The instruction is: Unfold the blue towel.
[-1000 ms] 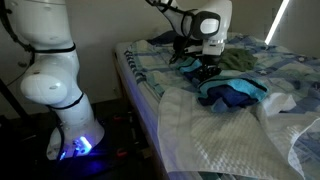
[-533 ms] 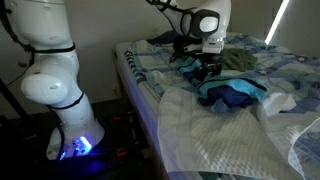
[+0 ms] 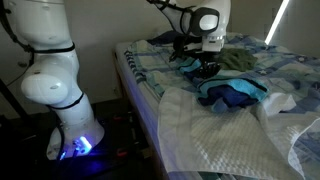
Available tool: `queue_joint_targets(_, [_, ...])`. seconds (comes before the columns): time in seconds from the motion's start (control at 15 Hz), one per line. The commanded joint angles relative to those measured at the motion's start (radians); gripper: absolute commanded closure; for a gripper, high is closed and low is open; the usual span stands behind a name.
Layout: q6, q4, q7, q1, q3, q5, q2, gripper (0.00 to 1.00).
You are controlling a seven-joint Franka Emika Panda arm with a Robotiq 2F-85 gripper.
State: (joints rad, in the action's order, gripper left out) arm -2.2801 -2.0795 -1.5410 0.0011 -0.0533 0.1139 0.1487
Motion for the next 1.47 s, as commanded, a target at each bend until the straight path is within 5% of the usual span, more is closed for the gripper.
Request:
queue_joint_targets(0.0, [0.013,-0.012,-0.030,0.013,-0.007,0.027,-0.040,1.00])
queue_joint_targets(0.2, [0.010,-0.015,-0.028,0.014,-0.005,0.043,-0.052,0.94])
queue_joint_targets(0.47, [0.014,-0.015,-0.029,0.015,-0.003,0.059,-0.064,0.98])
queue_joint_targets(0.53, [0.016,-0.015,-0.029,0.015,-0.003,0.061,-0.066,0.71])
queue_joint_targets(0.6, [0.017,-0.015,-0.029,0.014,-0.003,0.063,-0.066,0.69])
queue_joint_targets(0.67, [0.015,-0.016,-0.026,0.014,-0.003,0.067,-0.065,0.91])
queue_joint_targets(0.87, [0.011,-0.018,-0.022,0.013,-0.002,0.070,-0.065,1.00])
queue_joint_targets(1.4, [0.037,-0.029,-0.044,0.018,0.000,0.089,-0.109,0.99])
